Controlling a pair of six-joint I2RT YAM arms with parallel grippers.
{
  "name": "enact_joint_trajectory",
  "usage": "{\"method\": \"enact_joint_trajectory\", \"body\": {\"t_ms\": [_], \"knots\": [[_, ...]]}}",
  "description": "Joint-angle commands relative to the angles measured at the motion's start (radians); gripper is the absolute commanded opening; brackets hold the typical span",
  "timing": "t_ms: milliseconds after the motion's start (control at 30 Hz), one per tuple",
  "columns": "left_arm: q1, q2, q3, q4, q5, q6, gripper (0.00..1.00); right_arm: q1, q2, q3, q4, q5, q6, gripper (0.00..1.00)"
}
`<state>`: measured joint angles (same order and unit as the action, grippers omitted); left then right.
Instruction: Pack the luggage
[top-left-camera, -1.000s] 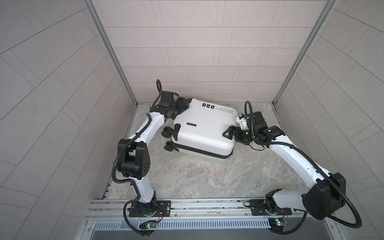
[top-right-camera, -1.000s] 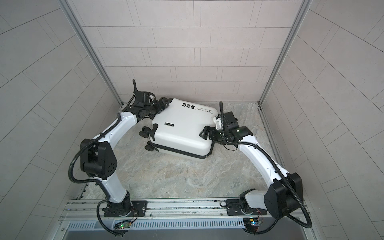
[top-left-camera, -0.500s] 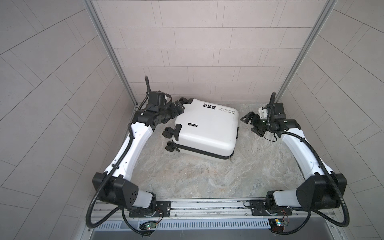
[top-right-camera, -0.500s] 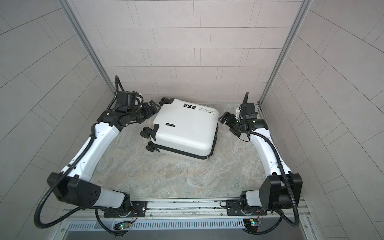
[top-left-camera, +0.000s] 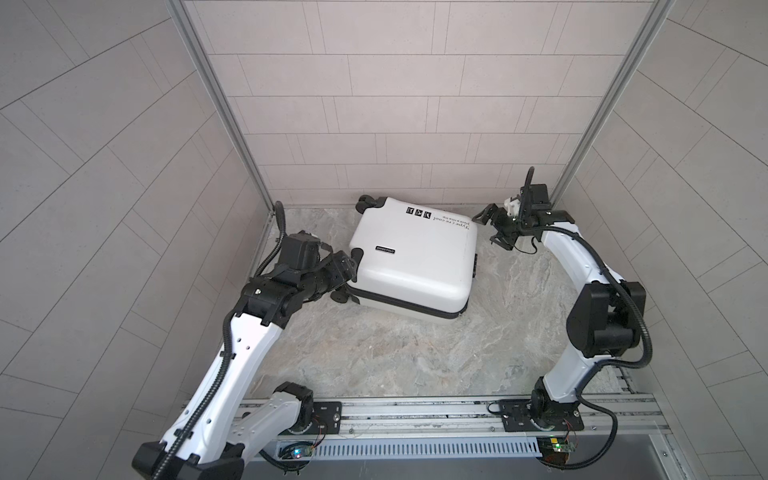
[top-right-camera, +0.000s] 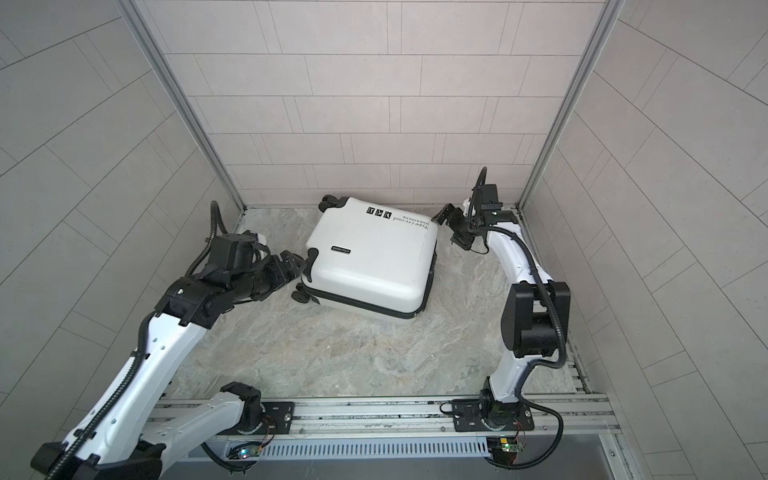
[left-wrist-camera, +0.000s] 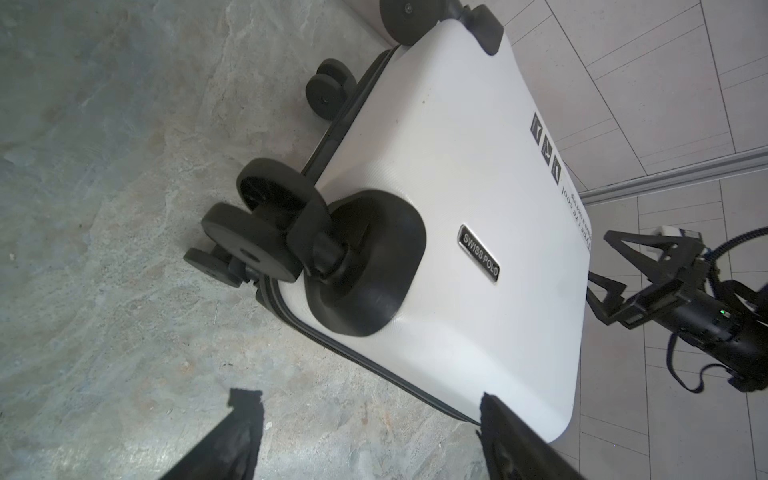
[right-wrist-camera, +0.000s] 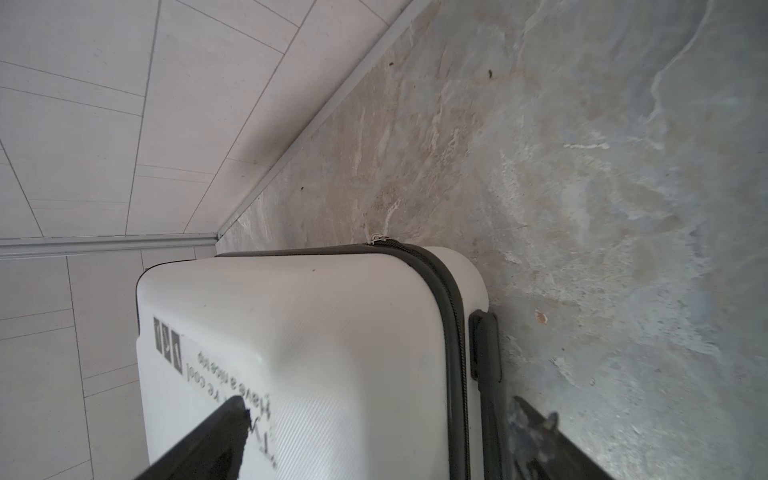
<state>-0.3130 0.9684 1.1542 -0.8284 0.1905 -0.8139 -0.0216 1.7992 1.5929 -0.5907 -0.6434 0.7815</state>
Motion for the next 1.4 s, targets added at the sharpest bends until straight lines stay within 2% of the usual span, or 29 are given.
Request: {"method": "enact_joint_trajectory", "body": {"t_ms": [0,200,300,467,600,800,1133,1367], "knots": [[-0.026,-0.053,-0.047,-0.018,-0.032,-0.086,0.86,0.003,0.038,0.094,0.013,-0.044,-0.004,0.99],[-0.101,-0.074,-0.176,0.129,-0.024,-0.218,0.87,0.004,0.194,0.274,0.018,-0.09,-0.009,0.99],[-0.128,-0.032,-0.209,0.237,-0.017,-0.257,0.88,0.007,0.279,0.372,0.008,-0.165,-0.018,0.97],[-0.132,0.059,-0.205,0.389,0.011,-0.268,0.89,0.042,0.379,0.544,-0.107,-0.259,-0.128,0.96],[-0.132,0.104,-0.205,0.463,0.01,-0.257,0.89,0.064,0.389,0.56,-0.141,-0.322,-0.179,0.96],[-0.122,0.134,-0.216,0.536,-0.048,-0.233,0.91,0.09,0.322,0.459,-0.166,-0.348,-0.253,0.95],[-0.021,0.218,-0.185,0.54,0.048,-0.163,0.92,0.139,0.095,0.116,-0.149,-0.348,-0.338,0.93],[-0.003,0.352,-0.08,0.54,0.109,-0.088,0.92,0.162,-0.078,-0.108,-0.095,-0.323,-0.317,0.93]]}}
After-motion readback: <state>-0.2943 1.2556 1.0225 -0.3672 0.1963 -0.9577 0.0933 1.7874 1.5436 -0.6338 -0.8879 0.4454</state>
